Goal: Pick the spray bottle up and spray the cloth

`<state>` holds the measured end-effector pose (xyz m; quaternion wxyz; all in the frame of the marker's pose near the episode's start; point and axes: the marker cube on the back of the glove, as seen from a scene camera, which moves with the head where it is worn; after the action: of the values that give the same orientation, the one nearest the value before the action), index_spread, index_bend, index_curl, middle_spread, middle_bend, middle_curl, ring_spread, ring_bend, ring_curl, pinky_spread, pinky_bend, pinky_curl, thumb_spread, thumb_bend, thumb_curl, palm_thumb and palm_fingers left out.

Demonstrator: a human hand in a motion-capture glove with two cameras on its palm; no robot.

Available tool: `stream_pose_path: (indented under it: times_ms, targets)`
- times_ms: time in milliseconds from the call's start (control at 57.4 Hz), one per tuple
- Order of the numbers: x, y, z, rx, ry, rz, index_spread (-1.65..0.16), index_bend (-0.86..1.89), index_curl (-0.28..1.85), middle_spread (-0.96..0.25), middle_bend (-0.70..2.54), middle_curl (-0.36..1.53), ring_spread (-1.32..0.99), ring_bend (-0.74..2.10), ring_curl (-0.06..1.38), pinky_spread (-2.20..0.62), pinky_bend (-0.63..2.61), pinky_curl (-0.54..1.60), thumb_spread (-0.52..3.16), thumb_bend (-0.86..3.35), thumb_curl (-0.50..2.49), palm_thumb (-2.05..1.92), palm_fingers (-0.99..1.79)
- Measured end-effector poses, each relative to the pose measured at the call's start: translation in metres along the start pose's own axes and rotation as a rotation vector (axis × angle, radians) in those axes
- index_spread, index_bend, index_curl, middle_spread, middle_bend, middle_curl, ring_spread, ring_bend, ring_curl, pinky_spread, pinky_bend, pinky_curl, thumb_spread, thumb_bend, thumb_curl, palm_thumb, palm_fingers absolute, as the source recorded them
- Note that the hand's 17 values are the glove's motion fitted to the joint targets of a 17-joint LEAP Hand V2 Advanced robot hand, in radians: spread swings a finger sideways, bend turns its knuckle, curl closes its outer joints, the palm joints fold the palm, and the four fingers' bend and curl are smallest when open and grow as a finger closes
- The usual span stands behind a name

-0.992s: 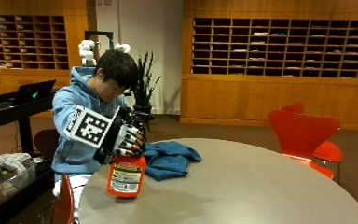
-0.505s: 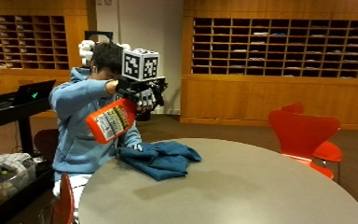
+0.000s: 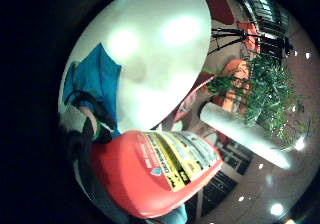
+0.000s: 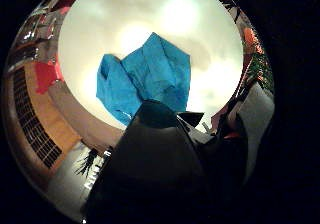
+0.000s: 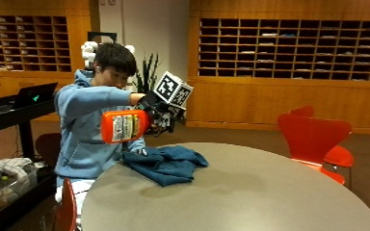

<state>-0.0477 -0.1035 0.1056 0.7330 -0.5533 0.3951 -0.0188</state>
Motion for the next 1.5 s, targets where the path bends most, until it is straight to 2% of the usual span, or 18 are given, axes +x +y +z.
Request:
stream_pose_path:
  times_ms: [627,818,1010,1201,1340,1497]
  targets:
    - [-0.014,0.021,-0.018,-0.033,0.046,-0.013,-0.20,0.50,0.53,-0.12,0.59,0.48,-0.18,0.58,0.44,-0.22,0.33,0.38,0.06,-0.03,0.76,0.90,1.40]
    - [-0.021,0.018,-0.019,-0.025,-0.042,-0.071,-0.20,0.50,0.52,-0.11,0.59,0.48,-0.18,0.59,0.44,-0.22,0.33,0.38,0.06,-0.03,0.76,0.90,1.40]
    - [-0.040,0.037,-0.063,0.147,-0.377,-0.260,-0.20,0.50,0.52,-0.12,0.59,0.48,-0.18,0.58,0.44,-0.22,0.33,0.38,0.06,-0.03,0.76,0.90,1.40]
    - [-0.079,0.066,-0.114,0.468,-0.829,-0.476,-0.20,0.49,0.52,-0.12,0.59,0.48,-0.18,0.58,0.44,-0.22,0.33,0.38,0.06,-0.03,0.76,0.90,1.40]
    - [-0.132,0.076,-0.135,0.578,-1.288,-0.514,-0.20,0.49,0.52,-0.12,0.59,0.48,-0.18,0.58,0.44,-0.22,0.33,0.38,0.06,-0.03,0.76,0.90,1.40]
    - [-0.195,0.069,-0.137,0.611,-1.469,-0.533,-0.20,0.49,0.52,-0.12,0.59,0.48,-0.18,0.58,0.44,-0.22,0.33,0.37,0.06,-0.03,0.76,0.90,1.40]
